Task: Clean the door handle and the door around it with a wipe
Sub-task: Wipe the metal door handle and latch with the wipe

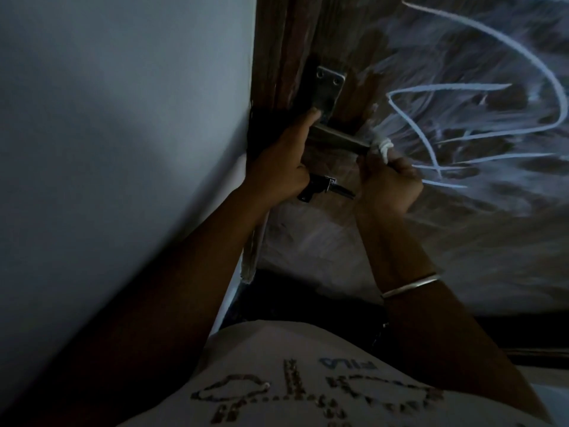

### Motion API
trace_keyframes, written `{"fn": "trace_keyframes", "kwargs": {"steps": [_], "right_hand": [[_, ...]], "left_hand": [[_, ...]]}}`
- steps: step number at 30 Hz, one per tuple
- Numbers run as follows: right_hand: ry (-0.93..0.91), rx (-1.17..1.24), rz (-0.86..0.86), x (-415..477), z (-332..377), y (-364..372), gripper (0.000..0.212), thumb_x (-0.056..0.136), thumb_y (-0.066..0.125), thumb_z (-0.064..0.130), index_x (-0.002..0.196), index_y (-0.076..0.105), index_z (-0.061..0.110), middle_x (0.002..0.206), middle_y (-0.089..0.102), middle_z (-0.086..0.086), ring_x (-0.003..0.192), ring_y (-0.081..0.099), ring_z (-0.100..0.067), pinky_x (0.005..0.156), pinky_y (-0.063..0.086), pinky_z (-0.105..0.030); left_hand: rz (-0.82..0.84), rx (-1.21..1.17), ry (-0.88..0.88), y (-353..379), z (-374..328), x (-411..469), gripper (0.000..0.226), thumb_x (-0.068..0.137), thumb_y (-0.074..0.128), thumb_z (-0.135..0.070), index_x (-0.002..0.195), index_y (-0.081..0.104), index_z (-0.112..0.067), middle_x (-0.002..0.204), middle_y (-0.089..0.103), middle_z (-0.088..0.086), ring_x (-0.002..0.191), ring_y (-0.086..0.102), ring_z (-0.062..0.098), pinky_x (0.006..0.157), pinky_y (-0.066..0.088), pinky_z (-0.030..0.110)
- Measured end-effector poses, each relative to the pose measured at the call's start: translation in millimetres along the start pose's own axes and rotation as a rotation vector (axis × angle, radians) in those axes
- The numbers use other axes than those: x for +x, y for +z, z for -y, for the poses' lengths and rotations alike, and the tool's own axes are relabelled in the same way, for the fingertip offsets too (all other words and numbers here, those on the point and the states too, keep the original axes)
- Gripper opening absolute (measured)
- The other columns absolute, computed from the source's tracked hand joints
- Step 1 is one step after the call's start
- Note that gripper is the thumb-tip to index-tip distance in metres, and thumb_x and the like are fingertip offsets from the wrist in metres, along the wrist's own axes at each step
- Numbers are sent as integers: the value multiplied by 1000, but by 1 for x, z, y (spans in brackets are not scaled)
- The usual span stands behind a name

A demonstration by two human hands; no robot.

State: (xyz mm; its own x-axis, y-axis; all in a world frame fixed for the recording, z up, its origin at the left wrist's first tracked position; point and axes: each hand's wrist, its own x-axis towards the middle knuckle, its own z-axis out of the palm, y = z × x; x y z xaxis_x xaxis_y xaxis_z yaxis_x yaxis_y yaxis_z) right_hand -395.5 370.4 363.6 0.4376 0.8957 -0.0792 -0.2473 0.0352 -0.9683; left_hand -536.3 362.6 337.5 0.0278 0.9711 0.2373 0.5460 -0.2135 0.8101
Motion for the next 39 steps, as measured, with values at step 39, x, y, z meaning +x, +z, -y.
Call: {"fn": "trace_keyframes", "kwargs": {"steps": [39], "right_hand": [[-247,-458,209,16,15,-17,23,80,72,19,60,61,20,52,63,8,53,63,-13,59,59,-47]], "left_hand": [[10,108,-34,0,-21,-10,87,79,64,-16,145,8,-26,154,16,8,140,19,30,109,23,60]]}}
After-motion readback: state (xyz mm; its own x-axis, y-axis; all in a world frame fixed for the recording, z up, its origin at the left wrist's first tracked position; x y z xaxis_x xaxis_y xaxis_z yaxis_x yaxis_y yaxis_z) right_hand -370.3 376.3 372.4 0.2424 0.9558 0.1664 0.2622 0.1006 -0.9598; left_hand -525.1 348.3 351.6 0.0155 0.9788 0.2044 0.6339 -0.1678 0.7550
